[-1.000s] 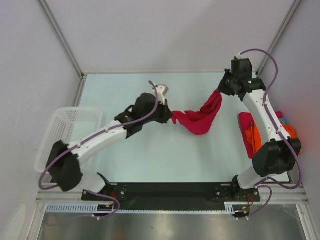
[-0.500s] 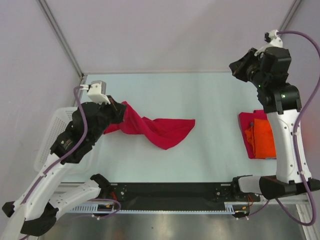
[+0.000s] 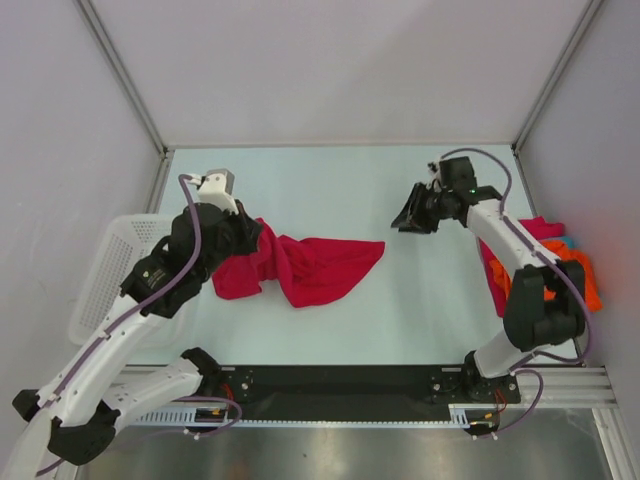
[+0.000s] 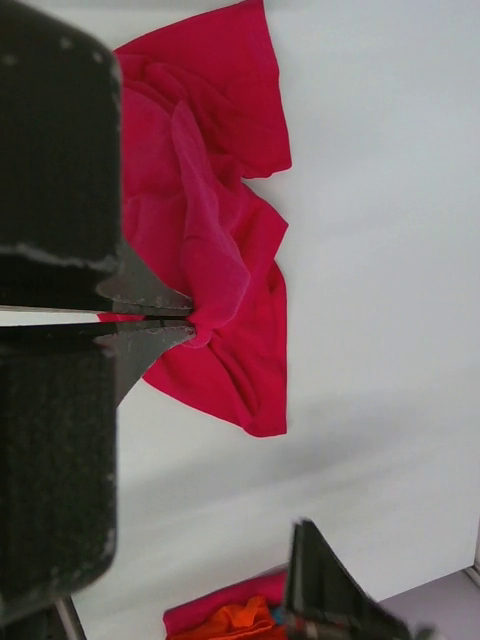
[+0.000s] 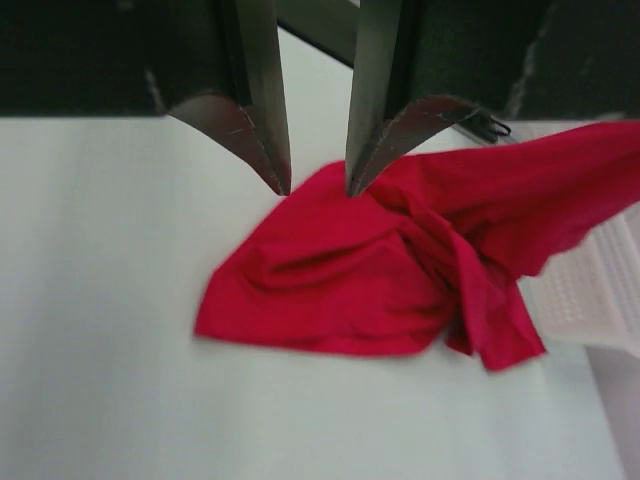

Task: Fold and stack the t-shirts
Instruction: Flatten out the tshirt

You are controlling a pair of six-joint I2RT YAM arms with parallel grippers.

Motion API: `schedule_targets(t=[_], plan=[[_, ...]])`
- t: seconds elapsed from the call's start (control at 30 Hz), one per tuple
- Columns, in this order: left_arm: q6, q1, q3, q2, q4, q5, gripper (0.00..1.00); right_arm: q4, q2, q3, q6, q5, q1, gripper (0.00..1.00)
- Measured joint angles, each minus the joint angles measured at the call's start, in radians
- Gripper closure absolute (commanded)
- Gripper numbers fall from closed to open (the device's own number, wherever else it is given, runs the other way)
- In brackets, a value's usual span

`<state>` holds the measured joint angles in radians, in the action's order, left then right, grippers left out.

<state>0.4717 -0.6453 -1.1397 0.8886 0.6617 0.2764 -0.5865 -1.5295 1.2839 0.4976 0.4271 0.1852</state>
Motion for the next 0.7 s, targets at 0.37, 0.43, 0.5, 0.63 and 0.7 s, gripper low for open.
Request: schedule_targets(t=[0.37, 0.43, 0.5, 0.63, 0.7], plan=[[0.009, 0.0, 0.047, -0.064, 0.014, 0.009, 1.0, 0.068, -0.176, 0.011, 0.018, 0.034, 0.237, 0.65], [0.012, 0.0, 0.054, -0.057, 0.015, 0.008, 1.0, 0.084, -0.2, 0.053, 0.02, 0.033, 0.288, 0.66], [0.018, 0.0, 0.06, -0.049, 0.014, 0.008, 1.0, 0.103, -0.238, 0.095, 0.025, 0.035, 0.335, 0.66], [0.019, 0.0, 0.063, -0.043, 0.016, 0.008, 1.0, 0.132, -0.319, 0.127, 0.034, 0.041, 0.396, 0.66], [0.019, 0.0, 0.063, -0.043, 0.016, 0.008, 1.0, 0.132, -0.362, 0.138, 0.039, 0.043, 0.412, 0.66]])
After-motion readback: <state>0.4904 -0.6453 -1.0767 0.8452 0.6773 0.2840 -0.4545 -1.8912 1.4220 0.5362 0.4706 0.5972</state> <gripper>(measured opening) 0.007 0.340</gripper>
